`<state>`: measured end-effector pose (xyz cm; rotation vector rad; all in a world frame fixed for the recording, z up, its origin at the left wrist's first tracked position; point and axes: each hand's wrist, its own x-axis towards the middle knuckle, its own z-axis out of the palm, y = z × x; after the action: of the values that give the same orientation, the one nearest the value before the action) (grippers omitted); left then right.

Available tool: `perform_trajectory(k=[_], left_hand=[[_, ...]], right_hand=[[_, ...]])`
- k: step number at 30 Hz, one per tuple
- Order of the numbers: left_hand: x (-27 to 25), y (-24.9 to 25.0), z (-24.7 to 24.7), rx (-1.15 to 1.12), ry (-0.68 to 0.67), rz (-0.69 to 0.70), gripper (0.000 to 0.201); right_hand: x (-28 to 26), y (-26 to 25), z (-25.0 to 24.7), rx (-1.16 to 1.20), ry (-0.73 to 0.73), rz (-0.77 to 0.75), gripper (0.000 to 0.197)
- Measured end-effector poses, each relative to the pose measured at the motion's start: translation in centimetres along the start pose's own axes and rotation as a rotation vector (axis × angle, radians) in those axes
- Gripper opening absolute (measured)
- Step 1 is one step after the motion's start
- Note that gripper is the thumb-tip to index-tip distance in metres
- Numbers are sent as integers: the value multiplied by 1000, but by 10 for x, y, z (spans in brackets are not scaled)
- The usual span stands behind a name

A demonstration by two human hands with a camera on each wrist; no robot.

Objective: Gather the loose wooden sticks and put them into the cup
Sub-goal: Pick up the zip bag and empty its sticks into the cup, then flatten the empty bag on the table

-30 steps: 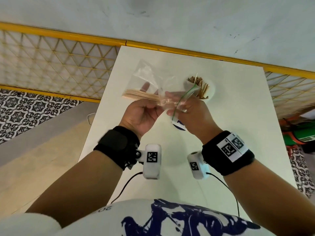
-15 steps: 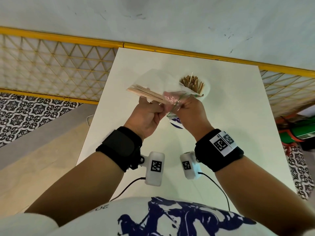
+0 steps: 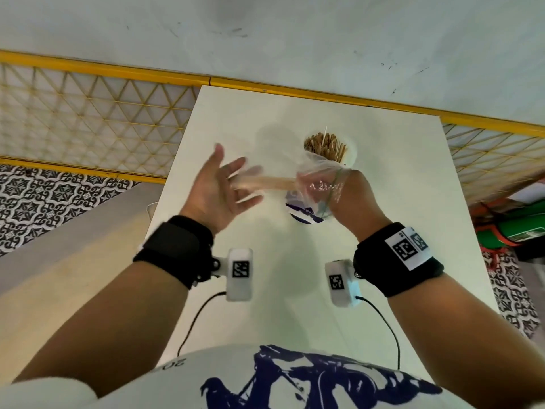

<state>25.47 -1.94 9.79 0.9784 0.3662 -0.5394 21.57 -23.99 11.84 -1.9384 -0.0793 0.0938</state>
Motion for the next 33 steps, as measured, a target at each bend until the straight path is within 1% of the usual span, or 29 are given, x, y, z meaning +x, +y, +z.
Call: perform_trajectory(k=[1,2,3,4,5,6,8,10,11,12,13,15,16,18,19,20,22,24,26,27,28,30,31,32,33], left_hand=[[4,5,-6,77,66,-21,65],[7,7,-8,179,91,-44,65],[8,5,-9,291,90,-55,56],[10,0,-7,385,83,-46,41],[11,-4,-6,443,111,-7,27],[13,-7,-8,458,156,62,19],[13,-5,-19,396,253,205,21],[9,4,-36,371,328,311,24],[6,7,-45,401,348,346,24],[2,9,-52,436,356,373,23],[-2,11,-57,468,356,401,23],[-11,12,-59,508,334,444,23],[-14,12,-58,521,319,461,24],[-17,12,-56,541,307,493,25],[-19,12,-55,553,312,510,25],[-20,11,-55,562,313,524,24],[-22,11,-55,571,319,551,24],[-23,11,-55,567,326,561,24],[-23,9,-55,560,324,548,24],[-22,8,-57,561,324,538,24],[-22,6,-57,567,322,531,25],[-21,3,-56,592,318,539,26],[-21,2,-54,617,315,553,26],[-22,2,-52,650,314,569,26],[-22,2,-50,687,317,588,26]], right_hand=[[0,0,-6,-85,-46,23,36],[-1,0,-12,-99,-79,68,33],[0,-2,-15,-48,-95,101,28],[0,-4,-19,-10,-88,129,22],[0,-5,-25,-32,-77,124,17],[1,-8,-33,-113,-63,100,15],[5,-20,-62,-235,-23,43,25],[11,-33,-102,-284,104,29,31],[15,-41,-121,-353,175,34,27],[22,-49,-133,-498,221,47,20],[32,-54,-141,-693,211,70,15],[59,-53,-146,-1024,83,117,21],[72,-52,-138,-1151,-4,120,24],[98,-42,-116,-1351,-177,63,28],[109,-35,-104,-1400,-240,33,28],[114,-29,-92,-1432,-302,22,27],[117,-11,-68,-1420,-399,13,25],[113,9,-53,-1270,-408,51,23],[106,24,-49,-1140,-329,74,25],[104,30,-49,-1099,-256,76,27],[100,35,-49,-1064,-144,56,32],[91,40,-45,-982,94,-98,42],[87,41,-41,-957,117,-148,48],[86,45,-36,-1014,46,-155,57],[86,49,-32,-1114,-82,-127,71]])
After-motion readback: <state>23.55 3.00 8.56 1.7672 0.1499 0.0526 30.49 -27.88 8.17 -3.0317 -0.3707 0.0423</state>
